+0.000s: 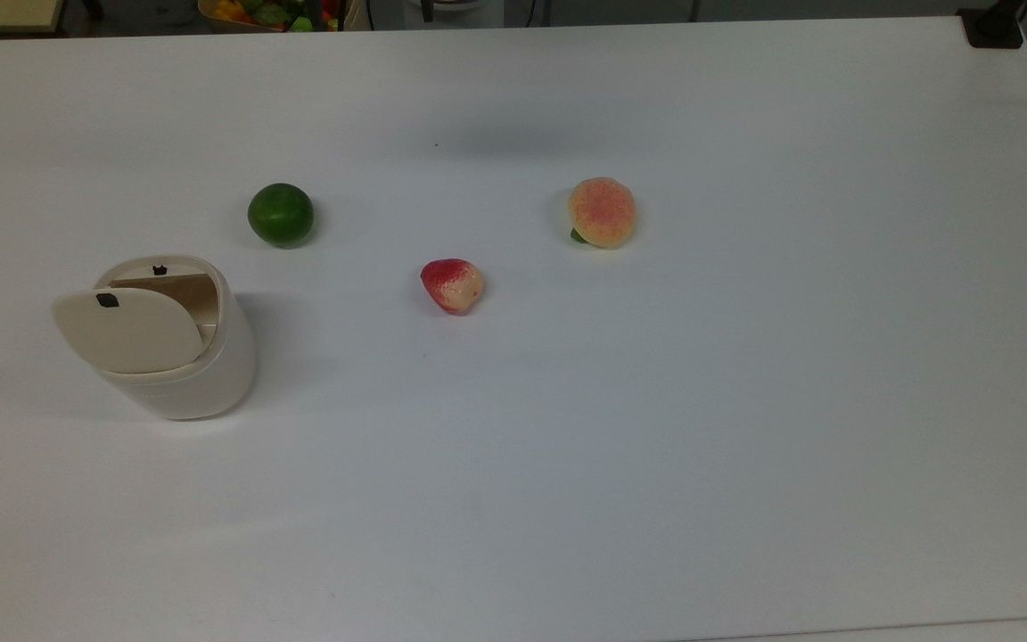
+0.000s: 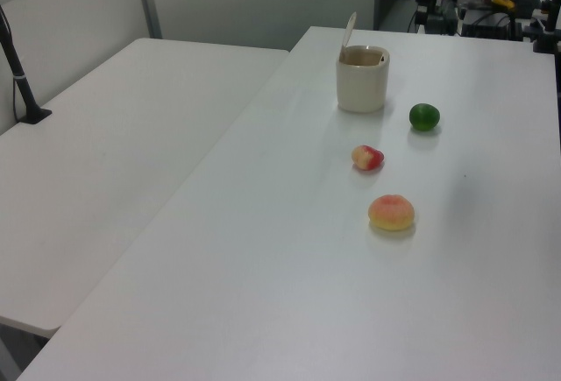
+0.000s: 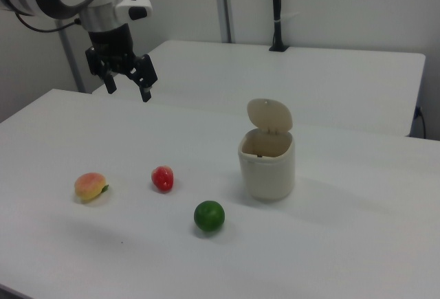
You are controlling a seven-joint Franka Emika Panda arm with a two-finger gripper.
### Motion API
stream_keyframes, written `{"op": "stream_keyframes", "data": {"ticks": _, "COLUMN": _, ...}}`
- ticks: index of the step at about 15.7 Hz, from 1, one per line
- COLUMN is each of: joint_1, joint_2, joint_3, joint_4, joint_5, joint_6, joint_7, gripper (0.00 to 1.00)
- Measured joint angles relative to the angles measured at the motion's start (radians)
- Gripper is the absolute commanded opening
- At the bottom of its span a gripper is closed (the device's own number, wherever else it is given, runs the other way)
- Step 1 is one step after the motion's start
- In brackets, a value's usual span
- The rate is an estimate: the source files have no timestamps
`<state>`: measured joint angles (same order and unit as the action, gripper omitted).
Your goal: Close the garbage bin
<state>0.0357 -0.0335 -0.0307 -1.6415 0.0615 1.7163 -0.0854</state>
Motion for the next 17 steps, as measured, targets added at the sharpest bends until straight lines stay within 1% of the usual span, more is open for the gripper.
{"op": "stream_keyframes", "data": {"ticks": 15, "joint_1": 0.000, "joint_2": 0.000, "joint_3": -0.005, "joint_4": 0.000, "joint_5": 0.000, "joint_6": 0.000, "joint_7": -0.001, "gripper": 1.00}}
{"op": "stream_keyframes", "data": {"ticks": 16, "joint_1": 0.000, "joint_2": 0.000, "joint_3": -0.005, "joint_4": 0.000, "joint_5": 0.000, "joint_6": 0.000, "joint_7": -0.001, "gripper": 0.99}}
{"op": "stream_keyframes", "data": {"ticks": 17, "joint_1": 0.000, "joint_2": 0.000, "joint_3": -0.005, "joint_4": 0.000, "joint_5": 0.000, "joint_6": 0.000, "joint_7": -0.002, "gripper": 0.96}}
